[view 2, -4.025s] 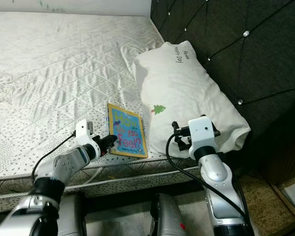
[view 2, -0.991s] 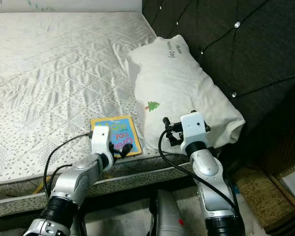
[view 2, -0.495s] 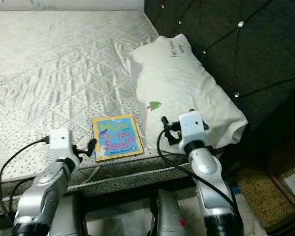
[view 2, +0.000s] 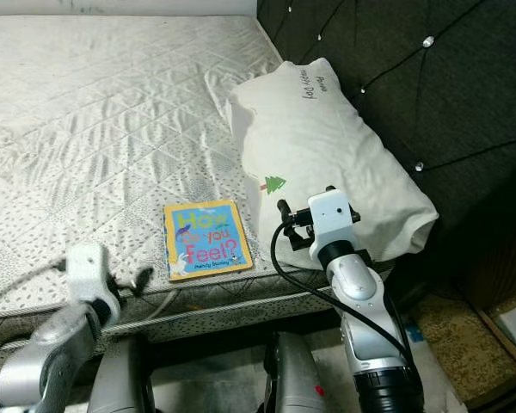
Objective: Clean up the room
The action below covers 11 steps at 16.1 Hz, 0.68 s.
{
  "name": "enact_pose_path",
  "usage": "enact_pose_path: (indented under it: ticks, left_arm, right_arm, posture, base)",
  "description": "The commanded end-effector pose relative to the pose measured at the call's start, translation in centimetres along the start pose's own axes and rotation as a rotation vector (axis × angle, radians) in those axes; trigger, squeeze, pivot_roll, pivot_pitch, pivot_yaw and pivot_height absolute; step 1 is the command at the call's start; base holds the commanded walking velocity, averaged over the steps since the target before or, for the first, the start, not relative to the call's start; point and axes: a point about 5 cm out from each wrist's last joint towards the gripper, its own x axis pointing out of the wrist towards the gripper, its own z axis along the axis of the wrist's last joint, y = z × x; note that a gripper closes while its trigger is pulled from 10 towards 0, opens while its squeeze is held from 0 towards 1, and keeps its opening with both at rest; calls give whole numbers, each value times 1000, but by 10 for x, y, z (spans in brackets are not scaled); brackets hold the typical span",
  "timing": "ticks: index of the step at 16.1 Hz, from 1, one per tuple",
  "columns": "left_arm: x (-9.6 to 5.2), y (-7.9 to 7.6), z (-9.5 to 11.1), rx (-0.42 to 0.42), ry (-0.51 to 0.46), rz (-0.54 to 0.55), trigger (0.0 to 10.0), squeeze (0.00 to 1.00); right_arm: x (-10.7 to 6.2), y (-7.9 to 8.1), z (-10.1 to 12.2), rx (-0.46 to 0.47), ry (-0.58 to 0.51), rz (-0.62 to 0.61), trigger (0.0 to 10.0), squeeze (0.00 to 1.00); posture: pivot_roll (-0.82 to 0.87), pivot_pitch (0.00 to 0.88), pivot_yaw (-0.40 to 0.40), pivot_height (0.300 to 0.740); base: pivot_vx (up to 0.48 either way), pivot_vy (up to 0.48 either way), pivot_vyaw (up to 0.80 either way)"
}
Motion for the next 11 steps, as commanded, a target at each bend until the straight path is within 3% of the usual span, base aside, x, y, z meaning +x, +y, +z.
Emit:
enact_pose_path:
  ticks: [1,8,11]
  left_arm:
    - [-3,-2,0,-7,20,-16,10000,0]
    - [-3,7,-11,15,151,-39,10000,0]
    - [2,13,-10,21,164,-32,10000,0]
  right_arm:
    - [0,0,1,-6,-5,12,10000,0]
    - [-1,-2,2,-17,-10,18,10000,0]
    - [-3,1,1,-15,-5,20,10000,0]
  posture:
    - [5,91,-99,554]
    - [-2,111,-100,554]
    - [-5,121,-100,554]
  base:
    - [0,0,0]
    - [0,0,0]
    - [0,0,0]
